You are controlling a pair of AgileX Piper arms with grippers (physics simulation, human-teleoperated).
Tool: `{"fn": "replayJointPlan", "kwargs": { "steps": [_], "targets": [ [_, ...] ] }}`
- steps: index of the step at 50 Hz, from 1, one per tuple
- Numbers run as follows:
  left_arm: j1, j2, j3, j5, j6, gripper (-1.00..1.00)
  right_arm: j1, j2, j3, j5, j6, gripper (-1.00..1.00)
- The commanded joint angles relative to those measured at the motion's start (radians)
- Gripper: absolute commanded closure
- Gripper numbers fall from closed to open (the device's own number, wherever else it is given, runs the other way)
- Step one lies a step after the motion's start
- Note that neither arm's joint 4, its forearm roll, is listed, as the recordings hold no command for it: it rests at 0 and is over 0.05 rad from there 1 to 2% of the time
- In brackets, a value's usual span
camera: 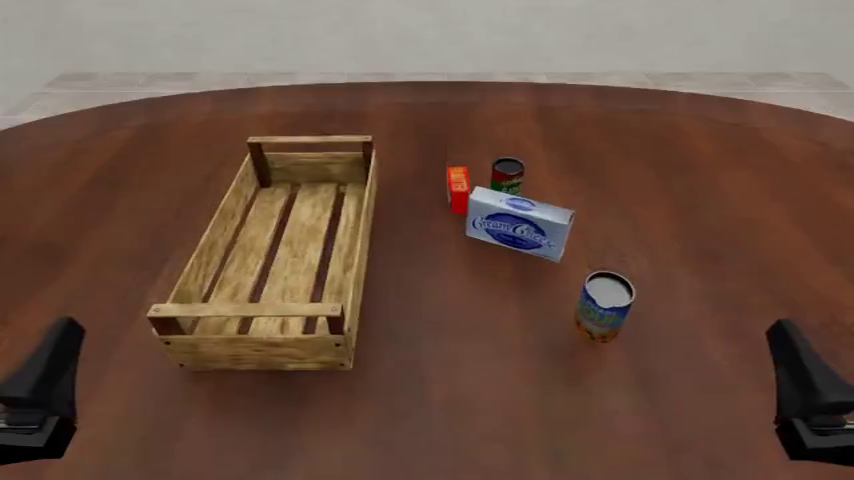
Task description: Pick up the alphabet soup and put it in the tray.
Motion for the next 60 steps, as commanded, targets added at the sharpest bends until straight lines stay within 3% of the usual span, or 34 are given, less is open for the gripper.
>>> {"fn": "replayJointPlan", "kwargs": {
  "steps": [1,28,37,51,60],
  "targets": [
    [0.0,0.0,0.0,0.0,0.0,-1.0,-0.005,0.002,-0.001,-0.009,0.018,-1.0],
    [0.0,0.0,0.0,0.0,0.0,-1.0,0.029,0.039,0.001,0.022,0.042,-1.0],
    [0.0,0.0,0.0,0.0,0.0,-1.0,0.068,0.171,0.001,-0.068,0.063,-1.0],
    [0.0,0.0,0.0,0.0,0.0,-1.0,0.108,0.482,0.001,-0.336,0.071,-1.0],
    [0.0,0.0,0.0,0.0,0.0,-1.0,0.118,0.574,0.001,-0.402,0.084,-1.0]
  ]
}}
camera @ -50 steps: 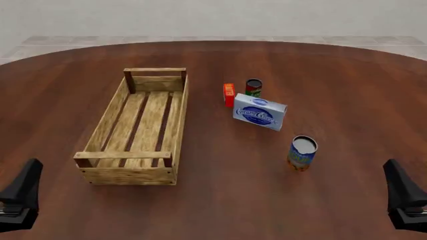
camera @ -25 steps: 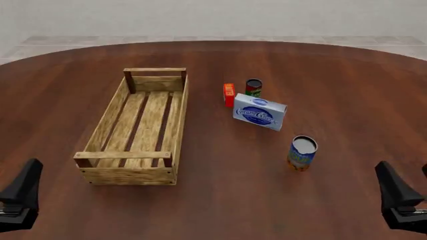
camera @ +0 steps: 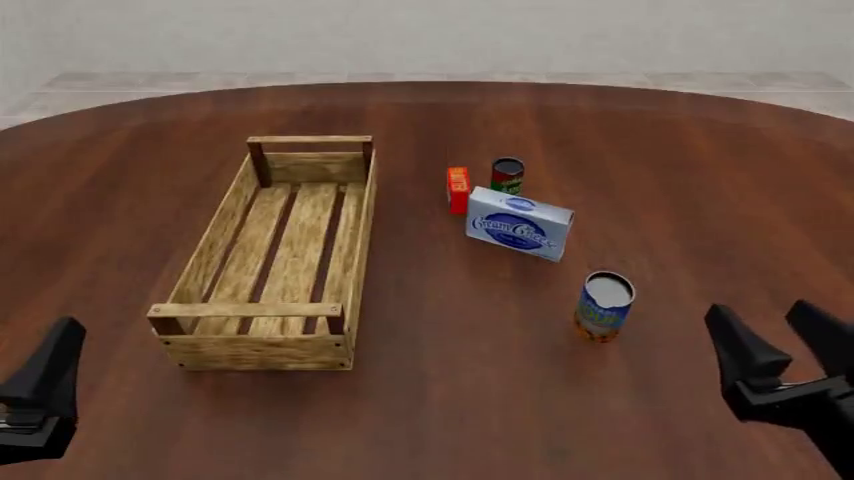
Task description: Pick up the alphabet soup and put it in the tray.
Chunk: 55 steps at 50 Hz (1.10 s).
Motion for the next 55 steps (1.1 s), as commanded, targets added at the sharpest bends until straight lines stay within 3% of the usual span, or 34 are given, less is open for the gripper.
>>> {"fn": "replayJointPlan", "kwargs": {
  "steps": [1,15,26,32,44,55],
  "targets": [
    [0.0,0.0,0.0,0.0,0.0,-1.0,0.019,0.158,0.0,-0.126,0.011,-1.0],
    [0.0,0.0,0.0,0.0,0.0,-1.0,0.018,0.465,0.0,-0.404,0.012,-1.0],
    [0.0,0.0,0.0,0.0,0.0,-1.0,0.034,0.946,0.0,-0.852,0.004,-1.0],
    [0.0,0.0,0.0,0.0,0.0,-1.0,0.038,1.013,0.0,-0.908,0.005,-1.0],
    [0.0,0.0,0.0,0.0,0.0,-1.0,0.059,1.06,0.0,-0.934,-0.001,-1.0],
    [0.0,0.0,0.0,0.0,0.0,-1.0,0.14,1.112,0.0,-0.942,-0.017,-1.0]
  ]
}}
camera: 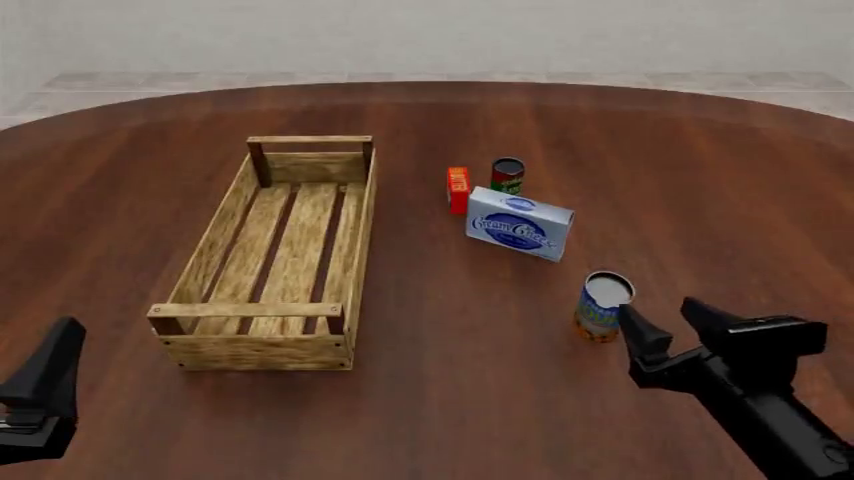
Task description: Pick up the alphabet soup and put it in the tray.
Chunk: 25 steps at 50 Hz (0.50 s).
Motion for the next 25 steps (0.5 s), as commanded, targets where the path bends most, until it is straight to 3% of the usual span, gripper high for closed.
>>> {"fn": "replayJointPlan", "kwargs": {
  "steps": [1,25],
  "targets": [
    [0.0,0.0,0.0,0.0,0.0,-1.0,0.05,0.067,0.0,-0.033,-0.01,-1.0],
    [0.0,0.0,0.0,0.0,0.0,-1.0,0.072,0.079,0.0,-0.034,-0.035,-1.0]
  ]
}}
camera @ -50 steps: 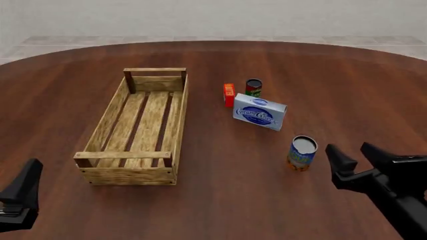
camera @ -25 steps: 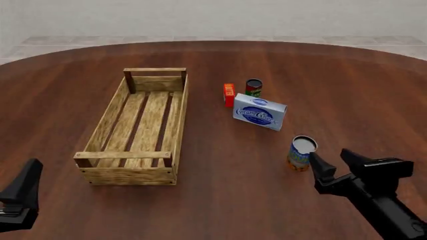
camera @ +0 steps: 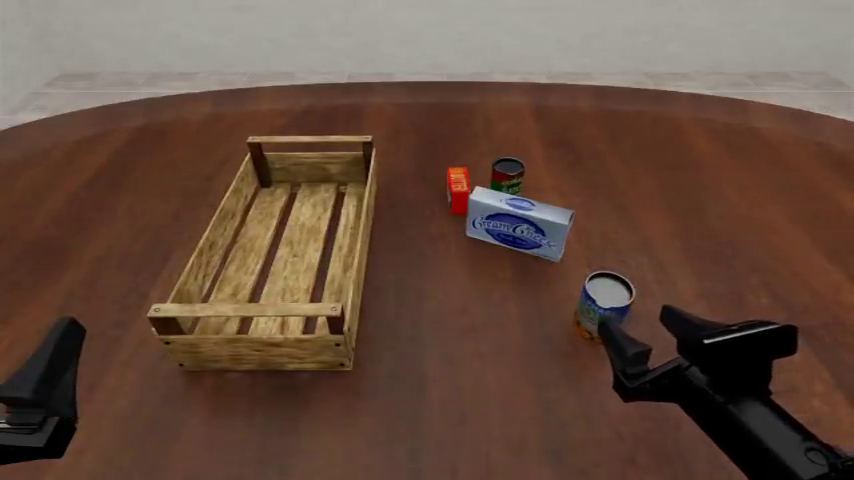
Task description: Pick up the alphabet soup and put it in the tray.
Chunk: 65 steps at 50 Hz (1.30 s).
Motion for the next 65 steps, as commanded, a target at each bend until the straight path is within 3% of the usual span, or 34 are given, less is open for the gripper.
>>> {"fn": "replayJointPlan", "kwargs": {
  "steps": [1,25,41,65],
  "targets": [
    [0.0,0.0,0.0,0.0,0.0,-1.0,0.006,0.011,0.0,-0.003,-0.005,-1.0],
    [0.0,0.0,0.0,0.0,0.0,-1.0,-0.058,0.016,0.0,-0.003,-0.032,-1.0],
    [0.0,0.0,0.0,0.0,0.0,-1.0,-0.035,0.005,0.0,-0.003,-0.066,-1.0],
    [0.0,0.0,0.0,0.0,0.0,-1.0,-0.059,0.075,-0.058,-0.003,-0.055,-1.0]
  ]
}}
